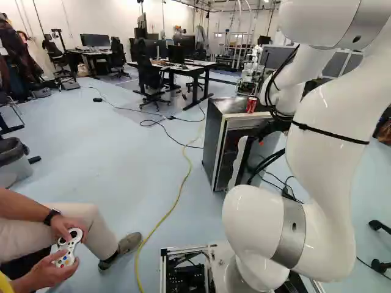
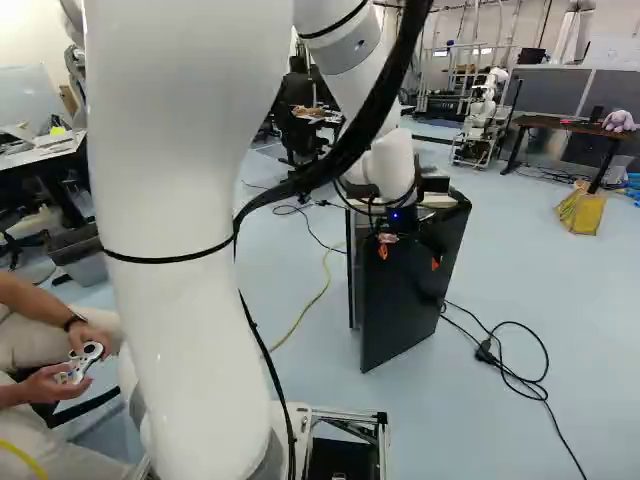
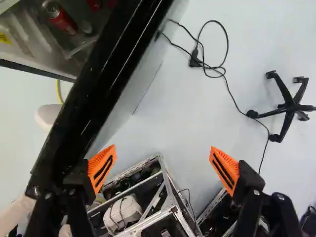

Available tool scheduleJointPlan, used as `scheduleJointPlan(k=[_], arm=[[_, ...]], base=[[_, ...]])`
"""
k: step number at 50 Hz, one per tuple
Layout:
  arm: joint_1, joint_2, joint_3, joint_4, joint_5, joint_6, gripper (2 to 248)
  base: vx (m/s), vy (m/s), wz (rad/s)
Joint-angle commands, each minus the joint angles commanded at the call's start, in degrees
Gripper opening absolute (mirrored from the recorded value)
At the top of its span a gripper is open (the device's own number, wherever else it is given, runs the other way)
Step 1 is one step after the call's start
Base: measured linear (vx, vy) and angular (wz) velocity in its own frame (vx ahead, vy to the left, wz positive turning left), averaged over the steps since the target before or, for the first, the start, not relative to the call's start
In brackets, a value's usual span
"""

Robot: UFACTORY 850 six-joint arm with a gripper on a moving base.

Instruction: Grab a drink from the fridge

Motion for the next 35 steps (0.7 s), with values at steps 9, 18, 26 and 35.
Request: scheduleJointPlan(k=[9,18,26,35], arm=[[1.4,-0.2,-0.3,0.0,0.8,0.0,247],[2.7,-0.5,-0.6,0.0,1.7,0.0,247],[3.9,-0.7,-0.9,0.0,2.4,0.0,247],[5.2,-1.0,-1.3,0.0,3.1,0.0,247]], base=[[0.0,0.0,0.0],[0.0,0.0,0.0],[0.0,0.0,0.0],[0.0,0.0,0.0]])
